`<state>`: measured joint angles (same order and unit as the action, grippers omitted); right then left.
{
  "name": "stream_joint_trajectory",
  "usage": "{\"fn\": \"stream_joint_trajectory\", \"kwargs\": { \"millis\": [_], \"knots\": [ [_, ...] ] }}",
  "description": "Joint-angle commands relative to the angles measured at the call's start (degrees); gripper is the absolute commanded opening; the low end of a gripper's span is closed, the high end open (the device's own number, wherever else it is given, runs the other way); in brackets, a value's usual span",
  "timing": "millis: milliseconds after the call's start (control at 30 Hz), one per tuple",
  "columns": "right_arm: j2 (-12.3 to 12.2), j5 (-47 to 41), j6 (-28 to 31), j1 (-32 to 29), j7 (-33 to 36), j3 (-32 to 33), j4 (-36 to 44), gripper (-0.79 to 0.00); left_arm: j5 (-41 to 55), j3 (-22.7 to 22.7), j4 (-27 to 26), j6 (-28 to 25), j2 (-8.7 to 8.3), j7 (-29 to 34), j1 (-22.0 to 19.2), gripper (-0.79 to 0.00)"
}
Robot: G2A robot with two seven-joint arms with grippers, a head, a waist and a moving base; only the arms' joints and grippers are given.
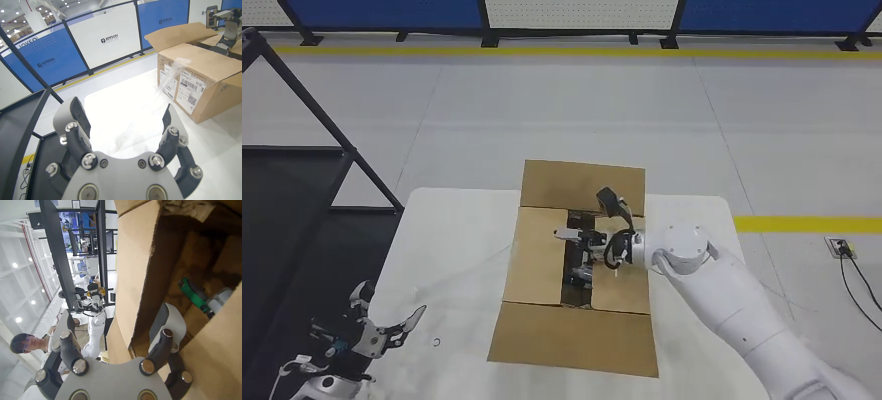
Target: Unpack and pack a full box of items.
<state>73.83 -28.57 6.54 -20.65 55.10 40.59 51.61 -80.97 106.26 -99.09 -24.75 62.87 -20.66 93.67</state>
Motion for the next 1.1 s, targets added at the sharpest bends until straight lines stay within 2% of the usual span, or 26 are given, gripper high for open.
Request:
{"fn": "stream_joint_trajectory", "kwargs": {
  "millis": [0, 200, 533, 733, 900, 1067],
  "knots": [
    [0.5, -1.3, 1.0, 0.3, 0.9, 0.0, -0.5, 0.0, 0.1, -0.1, 0.3, 0.2, 0.0, 0.4, -0.2, 0.0],
    [1.5, -5.4, 4.4, 0.8, 4.1, 1.3, -1.1, 0.0, -0.3, -0.4, 0.3, 0.3, -0.02, 0.8, -0.4, 0.0],
    [2.5, -11.5, 7.3, 1.0, 9.0, 4.0, 1.5, 0.0, -4.6, -2.4, -4.3, 0.7, -0.07, 0.7, -0.2, 0.0],
    [4.2, -12.4, 6.4, 2.5, 5.8, 3.0, 3.7, 0.0, -4.6, -3.2, -5.4, 1.3, -0.01, 1.1, -0.4, 0.0],
    [6.2, -9.9, 6.8, 4.7, 1.6, 0.5, 1.6, 0.0, -3.6, -3.1, -5.9, 1.3, 0.02, 1.4, -0.3, 0.0],
    [6.4, -6.9, 6.1, 6.4, 4.3, 0.7, -3.2, 0.0, -3.4, -2.9, -5.9, 1.5, 0.01, 1.8, 0.0, 0.0]
  ]
}}
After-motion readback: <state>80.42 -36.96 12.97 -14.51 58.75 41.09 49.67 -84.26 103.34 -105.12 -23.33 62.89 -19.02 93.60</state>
